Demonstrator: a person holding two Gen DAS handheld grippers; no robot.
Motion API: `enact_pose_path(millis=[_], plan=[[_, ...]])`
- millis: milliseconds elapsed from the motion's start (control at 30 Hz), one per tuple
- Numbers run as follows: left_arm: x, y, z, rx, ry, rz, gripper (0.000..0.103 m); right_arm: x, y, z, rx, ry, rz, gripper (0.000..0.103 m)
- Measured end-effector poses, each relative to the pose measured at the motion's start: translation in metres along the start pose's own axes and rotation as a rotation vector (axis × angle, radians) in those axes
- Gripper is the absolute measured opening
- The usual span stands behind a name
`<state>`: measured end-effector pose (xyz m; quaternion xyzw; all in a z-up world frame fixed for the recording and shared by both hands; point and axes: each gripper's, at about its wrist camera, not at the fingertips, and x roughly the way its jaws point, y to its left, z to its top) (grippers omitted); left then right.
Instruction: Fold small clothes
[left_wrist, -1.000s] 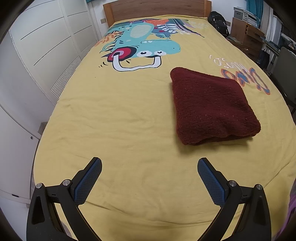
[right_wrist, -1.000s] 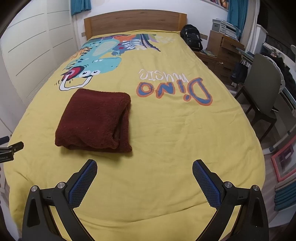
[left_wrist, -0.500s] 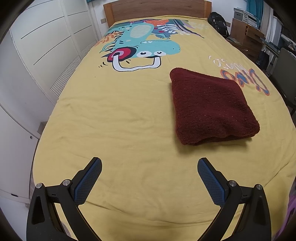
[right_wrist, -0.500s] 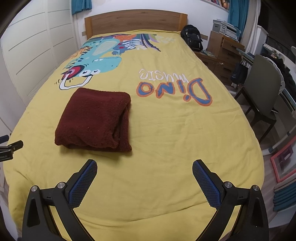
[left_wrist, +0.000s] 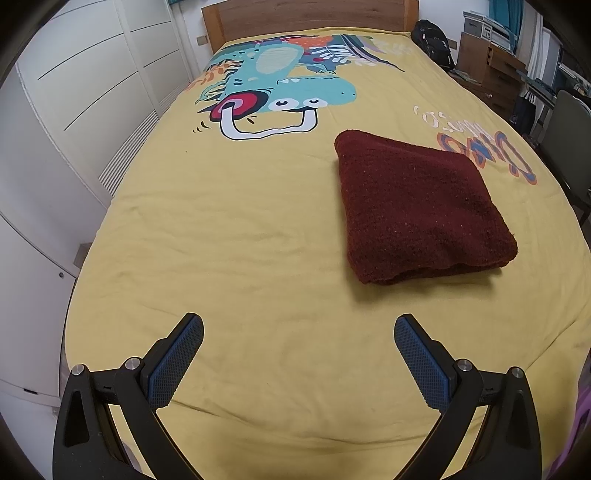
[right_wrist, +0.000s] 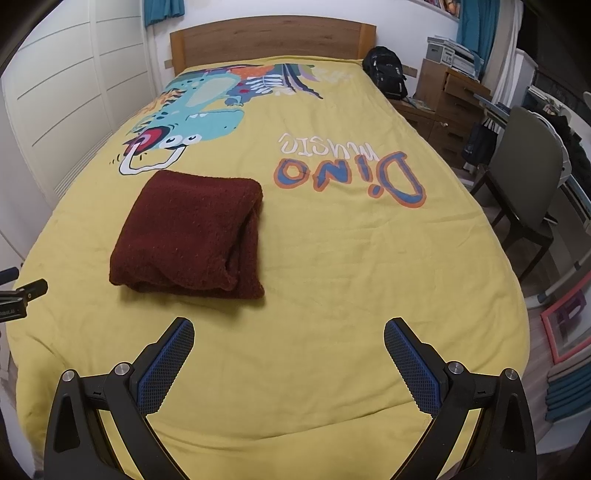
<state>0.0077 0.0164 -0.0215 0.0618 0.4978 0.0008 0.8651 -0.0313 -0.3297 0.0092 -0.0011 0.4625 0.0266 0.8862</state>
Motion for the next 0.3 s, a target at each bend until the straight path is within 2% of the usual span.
enact_pose_path(millis=[300], plan=[[0.0019,-0.0021,-0.0014,0.011,0.007,-0.013,0.102,0.0028,-0.0008,-0.0015,0.001,0.009,0.004,0.103]])
